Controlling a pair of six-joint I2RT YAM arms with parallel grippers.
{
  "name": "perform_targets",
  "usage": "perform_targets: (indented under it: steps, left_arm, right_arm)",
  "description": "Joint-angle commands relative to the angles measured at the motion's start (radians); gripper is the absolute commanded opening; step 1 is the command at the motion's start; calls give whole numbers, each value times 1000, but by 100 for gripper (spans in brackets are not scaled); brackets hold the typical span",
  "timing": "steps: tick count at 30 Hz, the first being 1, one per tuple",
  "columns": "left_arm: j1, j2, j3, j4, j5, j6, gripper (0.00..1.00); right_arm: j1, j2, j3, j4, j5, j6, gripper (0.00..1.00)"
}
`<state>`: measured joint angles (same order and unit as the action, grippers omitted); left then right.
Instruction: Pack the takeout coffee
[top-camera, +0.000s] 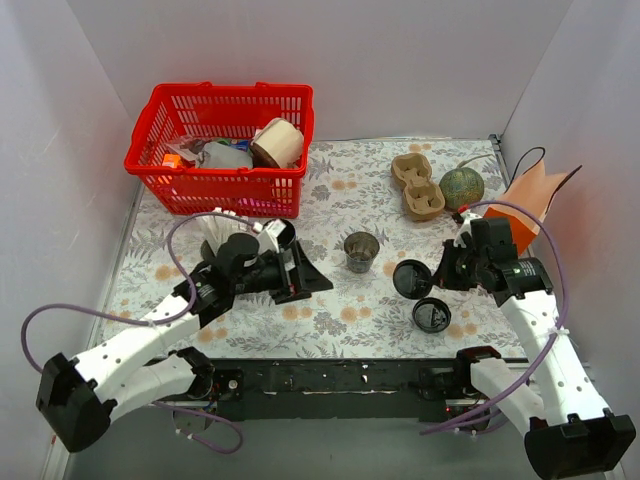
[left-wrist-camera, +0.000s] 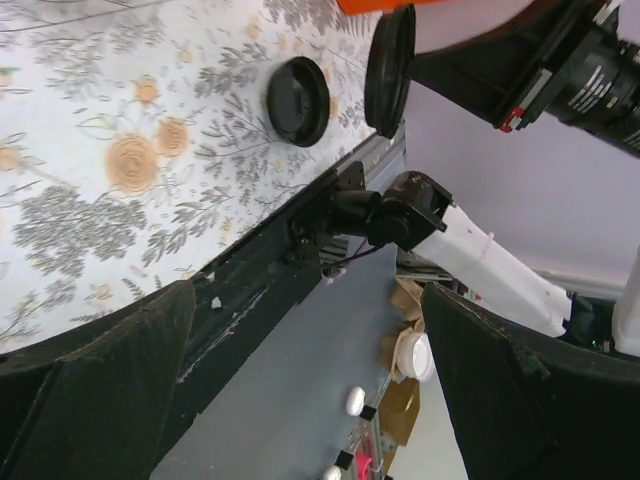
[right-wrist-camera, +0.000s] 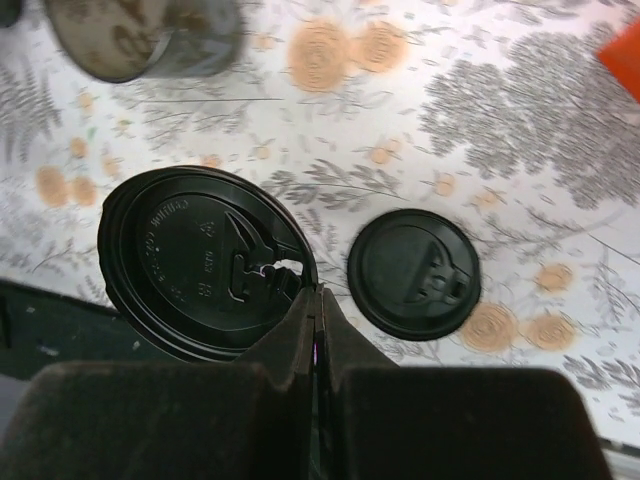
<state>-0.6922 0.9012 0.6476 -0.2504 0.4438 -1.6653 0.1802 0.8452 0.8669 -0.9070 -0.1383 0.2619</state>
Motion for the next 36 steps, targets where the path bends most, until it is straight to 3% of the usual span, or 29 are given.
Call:
perform_targets:
  steps: [1, 6, 11, 16, 21, 22, 25, 29, 33, 36]
  left_arm:
    - [-142, 123, 115, 95, -72, -13, 98]
    - [-234, 269, 185, 108, -238, -63, 98]
    - [-288, 407, 270, 109, -287, -67, 98]
    - [-303, 441, 294, 111, -362, -56, 78]
    - [-320, 484, 326, 123, -343, -48, 63]
    - [-320, 498, 330, 126, -340, -48, 53]
    - [-322, 508, 340, 126, -343, -44, 40]
    - [-326, 519, 350, 123, -359, -42, 14]
    - [-326, 527, 374, 89, -378, -54, 5]
    - [-322, 524, 412, 27, -401, -65, 5]
  right_arm:
    - [85, 5, 52, 91, -75, 10, 1]
    - [185, 35, 58, 135, -78, 33, 1]
    - [232, 64, 64, 166, -139, 54, 1]
    - [248, 66, 66, 169, -182, 60, 1]
    - [258, 77, 60, 169, -208, 59, 1]
    - [260, 78, 63, 177, -218, 62, 1]
    - [271, 84, 76, 183, -231, 62, 1]
    - [289, 106, 95, 188, -257, 42, 1]
    - [318, 124, 142, 197, -225, 17, 1]
    - [321, 101, 175, 239, -167, -18, 37]
